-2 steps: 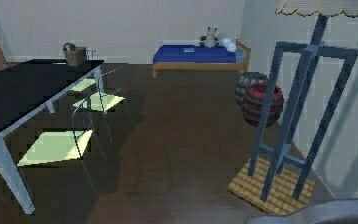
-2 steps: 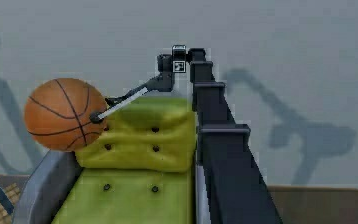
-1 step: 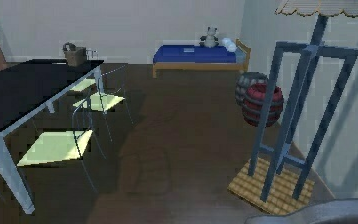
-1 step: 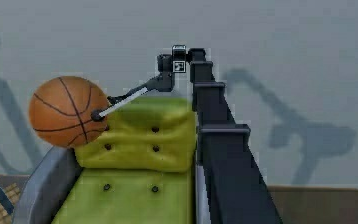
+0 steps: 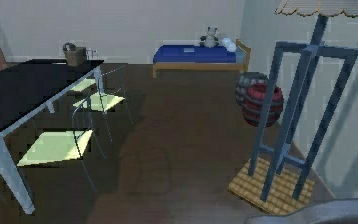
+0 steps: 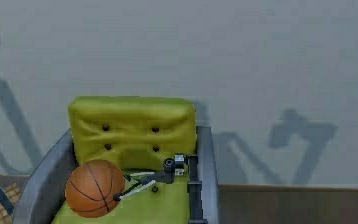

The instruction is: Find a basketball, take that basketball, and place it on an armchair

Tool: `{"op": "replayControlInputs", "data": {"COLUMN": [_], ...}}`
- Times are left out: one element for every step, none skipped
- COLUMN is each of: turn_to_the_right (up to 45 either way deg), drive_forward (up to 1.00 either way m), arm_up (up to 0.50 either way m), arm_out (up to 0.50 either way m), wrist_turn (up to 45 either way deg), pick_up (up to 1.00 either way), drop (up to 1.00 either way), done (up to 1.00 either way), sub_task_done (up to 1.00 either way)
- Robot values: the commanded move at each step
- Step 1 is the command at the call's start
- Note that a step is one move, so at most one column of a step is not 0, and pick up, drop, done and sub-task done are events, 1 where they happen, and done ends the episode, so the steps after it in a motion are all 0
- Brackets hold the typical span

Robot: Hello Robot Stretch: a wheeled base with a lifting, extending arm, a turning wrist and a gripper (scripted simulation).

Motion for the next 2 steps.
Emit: {"op": "replayControlInputs", "data": {"turn_to_the_right": [0.0, 0.0], "drive_forward": [0.0, 0.0], "arm_up": [-0.32, 0.0], "arm_out": [0.0, 0.0], "wrist_turn": [0.0, 0.0], "pick_up": [0.0, 0.0], "drop": [0.0, 1.0], "done": [0.0, 0.0], "sub_task_done": [0.0, 0.0]}}
